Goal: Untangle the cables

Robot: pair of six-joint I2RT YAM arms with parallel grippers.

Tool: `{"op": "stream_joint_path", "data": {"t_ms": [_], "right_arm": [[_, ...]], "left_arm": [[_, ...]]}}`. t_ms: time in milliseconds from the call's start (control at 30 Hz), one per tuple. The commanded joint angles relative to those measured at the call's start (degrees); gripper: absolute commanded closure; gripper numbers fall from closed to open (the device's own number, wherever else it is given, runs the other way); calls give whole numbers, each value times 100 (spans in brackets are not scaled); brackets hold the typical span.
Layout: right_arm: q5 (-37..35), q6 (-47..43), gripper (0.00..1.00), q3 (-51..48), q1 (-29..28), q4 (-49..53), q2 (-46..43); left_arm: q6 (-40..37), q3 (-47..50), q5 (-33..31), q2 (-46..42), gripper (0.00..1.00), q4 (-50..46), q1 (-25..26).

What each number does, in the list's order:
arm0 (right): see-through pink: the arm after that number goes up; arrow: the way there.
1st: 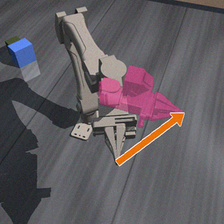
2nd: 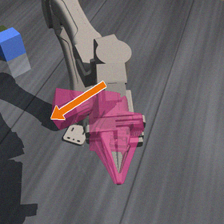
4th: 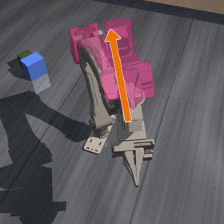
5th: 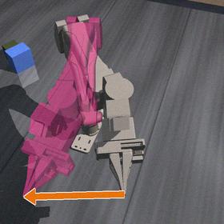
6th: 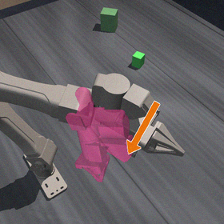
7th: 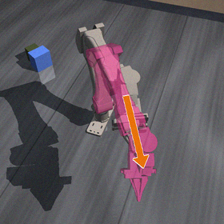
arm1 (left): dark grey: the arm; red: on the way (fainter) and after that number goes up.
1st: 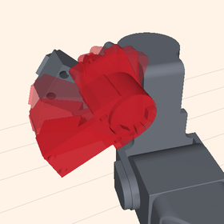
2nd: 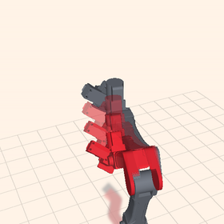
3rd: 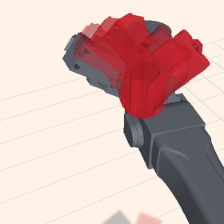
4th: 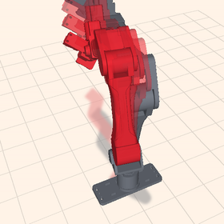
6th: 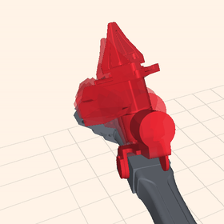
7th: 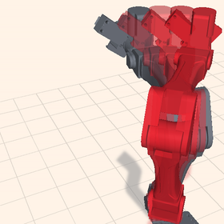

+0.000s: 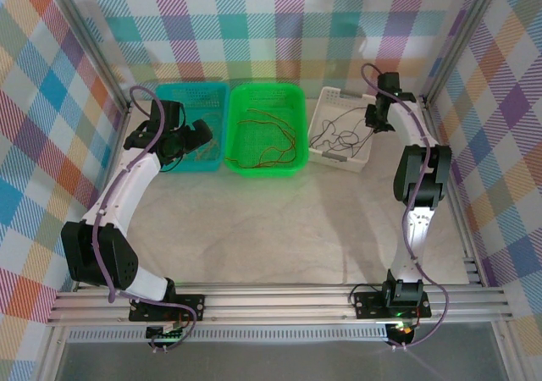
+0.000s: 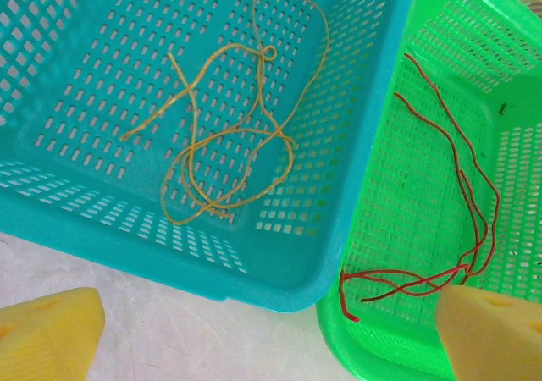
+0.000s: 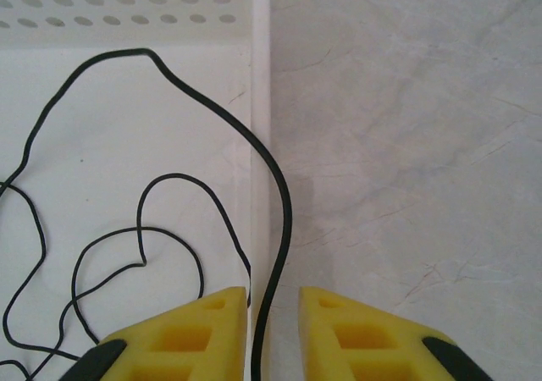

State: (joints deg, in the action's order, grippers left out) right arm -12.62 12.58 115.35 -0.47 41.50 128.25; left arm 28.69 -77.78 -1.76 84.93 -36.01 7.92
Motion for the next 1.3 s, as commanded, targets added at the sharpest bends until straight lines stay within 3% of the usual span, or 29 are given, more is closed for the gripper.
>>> {"op": "stream_joint_path", "data": {"t_ms": [0, 133, 700, 1000, 1267], "right_arm": [[-165, -132, 79, 189, -66, 86, -268], [-146, -168, 83, 181, -88, 75, -262], [-6, -116, 79, 151, -91, 131, -171], [-25, -69, 84, 128, -86, 162, -140], [32, -22, 79, 80, -93, 162, -115]], "left_arm": [[-116, -183, 97, 58, 0, -117, -77], [-110, -187, 114, 71, 0, -121, -80], [-121, -206, 132, 87, 0, -153, -73], [-126, -217, 132, 92, 0, -161, -72], [-127, -212, 132, 93, 0, -162, -80]]}}
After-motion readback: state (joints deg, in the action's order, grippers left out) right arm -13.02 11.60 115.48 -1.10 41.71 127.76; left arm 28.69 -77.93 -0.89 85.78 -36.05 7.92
